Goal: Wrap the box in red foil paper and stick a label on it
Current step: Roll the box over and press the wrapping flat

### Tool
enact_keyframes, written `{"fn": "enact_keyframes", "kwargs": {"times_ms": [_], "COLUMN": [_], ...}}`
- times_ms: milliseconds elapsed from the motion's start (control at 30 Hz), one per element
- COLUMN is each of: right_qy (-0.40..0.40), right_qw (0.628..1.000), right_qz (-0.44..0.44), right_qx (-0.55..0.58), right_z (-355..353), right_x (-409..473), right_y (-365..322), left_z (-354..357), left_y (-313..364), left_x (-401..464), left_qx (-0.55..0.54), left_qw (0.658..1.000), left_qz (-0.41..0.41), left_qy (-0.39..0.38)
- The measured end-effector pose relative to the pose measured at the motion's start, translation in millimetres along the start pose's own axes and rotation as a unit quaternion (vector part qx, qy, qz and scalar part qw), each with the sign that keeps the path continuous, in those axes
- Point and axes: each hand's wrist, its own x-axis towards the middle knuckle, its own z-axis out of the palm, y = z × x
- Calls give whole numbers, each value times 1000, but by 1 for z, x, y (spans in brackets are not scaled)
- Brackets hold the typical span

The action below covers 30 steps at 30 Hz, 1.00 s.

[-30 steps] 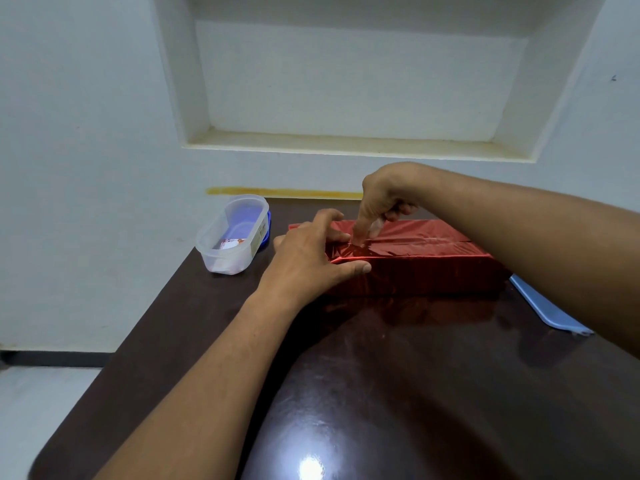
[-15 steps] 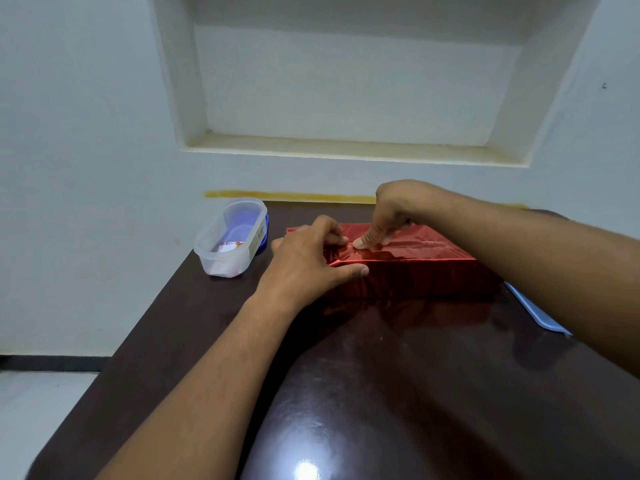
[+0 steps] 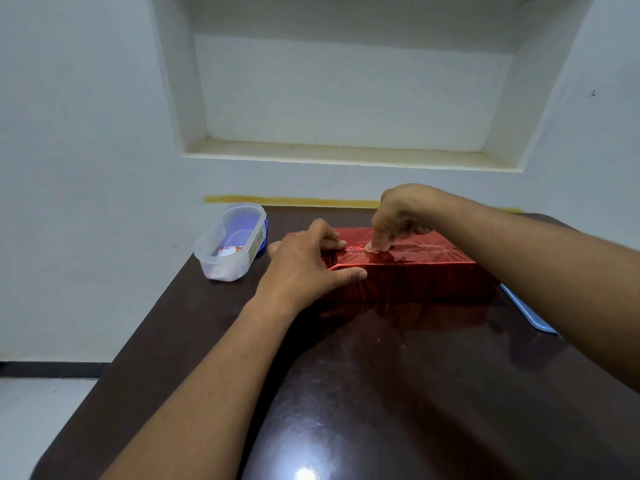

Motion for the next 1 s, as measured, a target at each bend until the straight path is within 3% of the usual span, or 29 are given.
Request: {"fn": "enact_keyframes", "kwargs": {"times_ms": [100,300,433,533,667,767,900,1000], "right_qy": [108,182,224,271,252,233,296,310], "right_qw": [991,982,966,942,933,938,915,897], "right_qz": [-42,28,53,22,-23,-8,1,-47], "right_qx": [58,38,119,195,255,256,273,312], "right_z": [4,18,27,29,34,42,47,53], "right_x": [-6,-5,1,-2,-6,-5,-4,-7], "right_y": [8,13,23,28,28,36,48,49], "left_z": [0,0,0,-1,-1,-1,-1,-1], "left_y": [-1,-1,-1,-1,-1,-1,-2,-1], "left_x": [0,0,0,0,0,-1,-1,-1], "left_qx": [0,3,0,3,2,-4,-3,19], "left_qw": [1000,1000,1000,1000,1000,1000,1000,999], "left_qz": [1,4,7,9,11,11,10,24], "left_qy": [2,3,6,5,6,4,6,13]}}
